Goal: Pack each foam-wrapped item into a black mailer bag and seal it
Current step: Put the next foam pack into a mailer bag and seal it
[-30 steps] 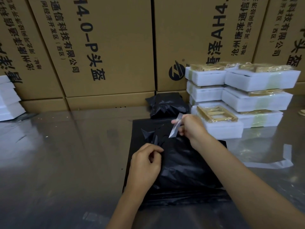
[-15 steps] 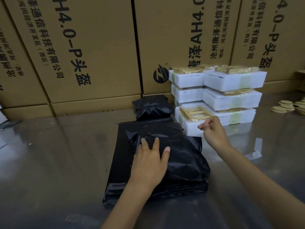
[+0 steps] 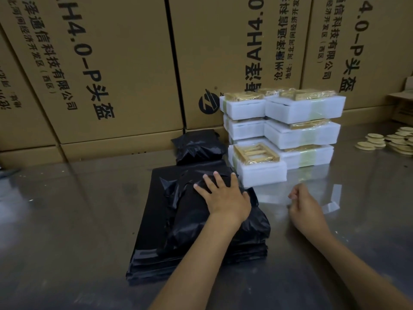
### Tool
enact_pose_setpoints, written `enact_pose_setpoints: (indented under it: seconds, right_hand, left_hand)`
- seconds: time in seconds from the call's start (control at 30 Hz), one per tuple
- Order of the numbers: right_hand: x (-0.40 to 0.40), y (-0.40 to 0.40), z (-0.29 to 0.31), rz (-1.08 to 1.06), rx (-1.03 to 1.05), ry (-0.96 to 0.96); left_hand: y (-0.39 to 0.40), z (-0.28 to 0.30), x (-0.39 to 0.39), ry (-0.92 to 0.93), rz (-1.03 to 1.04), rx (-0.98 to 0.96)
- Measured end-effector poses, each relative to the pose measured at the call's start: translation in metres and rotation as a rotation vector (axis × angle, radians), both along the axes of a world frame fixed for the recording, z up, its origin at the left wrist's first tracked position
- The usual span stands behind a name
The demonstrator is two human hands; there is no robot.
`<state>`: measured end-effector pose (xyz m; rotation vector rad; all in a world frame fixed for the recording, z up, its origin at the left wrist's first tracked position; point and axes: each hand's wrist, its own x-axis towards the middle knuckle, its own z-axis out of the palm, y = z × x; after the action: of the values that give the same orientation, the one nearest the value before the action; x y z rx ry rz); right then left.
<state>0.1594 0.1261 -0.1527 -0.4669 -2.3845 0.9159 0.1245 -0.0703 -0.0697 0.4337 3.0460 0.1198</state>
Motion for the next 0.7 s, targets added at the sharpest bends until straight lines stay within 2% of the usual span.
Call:
enact_pose_setpoints:
  seconds: [0.17,0.3,0.43,0.57,0.63,0.7]
  right_hand:
    - [0.008,0.009,0.005,-0.115,0.062,-0.079]
    - [0.009,0.005,0.003,-0.186,0.151,-0.114]
    - [0.009,0.007,0.000,-0.266,0.335,-0.169]
    - [0.010,0.006,-0.003,-0.308,0.408,-0.098]
    - [0.010,0.004,-0.004,-0.298,0.413,-0.033]
    - [0.012,0.002,-0.004,-0.263,0.428,0.014]
  left_hand:
    - [0.008,0.015,-0.036,-0.123,-0.075,-0.040]
    - [0.014,0.015,-0.049,-0.181,-0.029,-0.007]
    - [0.021,0.007,-0.050,-0.135,0.005,-0.014]
    - [0.020,-0.002,-0.048,-0.051,0.016,0.025]
    - [0.018,-0.007,-0.045,0.015,0.007,0.086]
    - [0.014,-0.006,-0.041,0.046,-0.028,0.256]
